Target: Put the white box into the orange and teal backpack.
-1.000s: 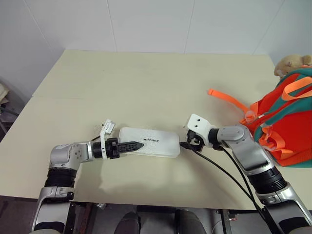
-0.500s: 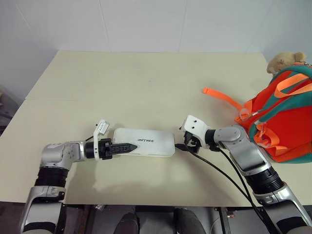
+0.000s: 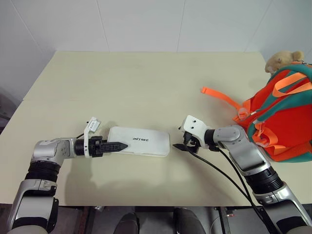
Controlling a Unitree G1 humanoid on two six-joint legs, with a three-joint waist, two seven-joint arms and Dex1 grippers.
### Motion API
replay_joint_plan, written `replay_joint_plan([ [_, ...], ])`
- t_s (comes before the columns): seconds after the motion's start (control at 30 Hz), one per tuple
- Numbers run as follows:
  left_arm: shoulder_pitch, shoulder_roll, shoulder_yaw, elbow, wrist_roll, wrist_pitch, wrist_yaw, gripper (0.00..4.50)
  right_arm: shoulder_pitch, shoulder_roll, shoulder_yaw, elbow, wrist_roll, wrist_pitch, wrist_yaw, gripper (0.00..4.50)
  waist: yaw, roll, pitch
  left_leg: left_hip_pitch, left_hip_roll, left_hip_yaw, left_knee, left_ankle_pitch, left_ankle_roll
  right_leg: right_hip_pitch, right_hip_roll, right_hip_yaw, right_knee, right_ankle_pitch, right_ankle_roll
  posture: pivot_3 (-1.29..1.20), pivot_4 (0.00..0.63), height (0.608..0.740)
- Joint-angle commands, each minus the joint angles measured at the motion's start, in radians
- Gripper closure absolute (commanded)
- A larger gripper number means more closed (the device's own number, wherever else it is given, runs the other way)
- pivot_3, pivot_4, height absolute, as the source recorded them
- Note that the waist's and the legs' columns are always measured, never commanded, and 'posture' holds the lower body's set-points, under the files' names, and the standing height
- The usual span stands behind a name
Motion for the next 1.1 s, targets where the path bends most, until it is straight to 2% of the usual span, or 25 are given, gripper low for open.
replay_joint_plan([
  [0.03, -0.016, 0.010, 0.013, 0.048, 0.039, -0.030, 0.017, 0.02, -0.013, -0.006, -0.012, -0.042, 0.012, -0.014, 0.001, 0.00, 0.000, 0.000, 0.000, 0.000, 0.000, 0.000, 0.000, 0.000, 0.000, 0.000, 0.000, 0.000, 0.000, 0.000, 0.000, 0.00, 0.150, 0.740],
  [0.43, -0.091, 0.009, 0.008, 0.173, 0.084, -0.087, 0.002, 0.02, -0.011, -0.011, -0.013, -0.048, 0.014, -0.014, 0.002, 0.00, -0.001, 0.000, 0.000, 0.000, 0.000, 0.000, 0.000, 0.000, 0.000, 0.000, 0.000, 0.000, 0.000, 0.000, 0.000, 0.00, 0.150, 0.740],
  [0.53, -0.102, 0.000, 0.017, 0.193, 0.086, -0.097, 0.001, 0.61, -0.011, -0.010, -0.013, -0.048, 0.015, -0.013, -0.001, 0.00, -0.001, 0.000, 0.000, 0.000, 0.000, 0.000, 0.000, 0.000, 0.000, 0.000, 0.000, 0.000, 0.000, 0.000, 0.000, 0.00, 0.150, 0.740],
  [0.7, -0.113, -0.006, 0.029, 0.212, 0.094, -0.102, -0.004, 2.18, -0.010, -0.010, -0.013, -0.051, 0.016, -0.008, -0.004, 0.00, 0.000, 0.000, 0.000, -0.002, 0.000, 0.000, 0.000, 0.001, -0.001, -0.001, 0.000, 0.000, 0.002, 0.000, 0.000, 0.00, 0.150, 0.740],
  [0.77, -0.115, -0.006, 0.035, 0.213, 0.097, -0.100, -0.011, 2.49, -0.010, -0.010, -0.013, -0.052, 0.017, -0.007, -0.004, 0.00, 0.002, 0.000, 0.000, -0.002, 0.000, 0.000, 0.000, 0.001, -0.002, -0.001, 0.000, 0.000, 0.001, 0.000, 0.000, 0.00, 0.150, 0.740],
  [0.9, -0.119, -0.005, 0.046, 0.212, 0.096, -0.094, -0.024, 2.84, -0.011, -0.011, -0.014, -0.048, 0.016, -0.008, -0.005, 0.00, 0.001, 0.000, 0.000, -0.002, 0.000, 0.000, 0.000, 0.001, -0.002, 0.000, 0.000, -0.001, 0.001, 0.000, 0.001, 0.00, 0.150, 0.740],
  [1.1, -0.108, -0.007, 0.066, 0.186, 0.082, -0.072, -0.026, 2.94, -0.009, -0.014, -0.016, -0.047, 0.016, -0.009, -0.006, 0.00, 0.000, 0.000, 0.000, -0.002, 0.000, 0.000, 0.002, 0.000, 0.000, 0.000, 0.000, -0.001, 0.003, 0.000, 0.001, 0.00, 0.150, 0.740],
])
